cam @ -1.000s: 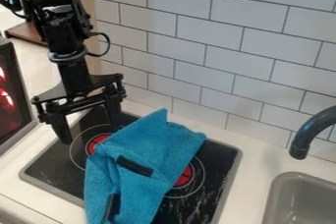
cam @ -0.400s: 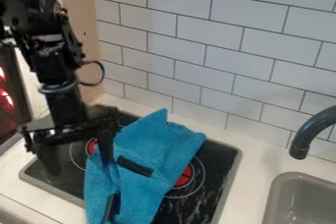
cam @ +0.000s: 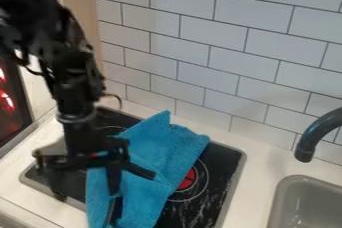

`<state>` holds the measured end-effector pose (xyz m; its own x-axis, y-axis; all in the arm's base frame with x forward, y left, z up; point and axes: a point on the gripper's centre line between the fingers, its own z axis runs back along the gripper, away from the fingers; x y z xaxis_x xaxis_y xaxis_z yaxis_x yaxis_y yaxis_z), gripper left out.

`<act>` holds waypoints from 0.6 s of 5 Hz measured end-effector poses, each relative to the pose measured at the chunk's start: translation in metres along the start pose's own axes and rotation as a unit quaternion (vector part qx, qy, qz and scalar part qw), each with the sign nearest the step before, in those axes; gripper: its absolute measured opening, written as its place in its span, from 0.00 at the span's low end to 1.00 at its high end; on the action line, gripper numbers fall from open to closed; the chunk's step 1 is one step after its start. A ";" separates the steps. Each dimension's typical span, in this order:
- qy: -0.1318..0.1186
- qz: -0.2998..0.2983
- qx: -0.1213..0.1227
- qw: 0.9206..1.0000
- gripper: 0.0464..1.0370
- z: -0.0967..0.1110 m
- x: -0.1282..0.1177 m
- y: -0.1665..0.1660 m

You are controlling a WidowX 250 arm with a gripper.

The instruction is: Fold the cloth from bottom to the top

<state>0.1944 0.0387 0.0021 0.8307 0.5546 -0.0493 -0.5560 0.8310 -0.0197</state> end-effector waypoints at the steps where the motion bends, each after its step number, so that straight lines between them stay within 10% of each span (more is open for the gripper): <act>1: 0.001 -0.010 0.003 1.000 0.96 -0.007 -0.003 -0.007; 3: 0.023 -0.026 0.005 0.999 0.96 -0.022 -0.015 -0.025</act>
<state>0.1954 0.0088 -0.0182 0.8563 0.5078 -0.0940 -0.5111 0.8594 -0.0127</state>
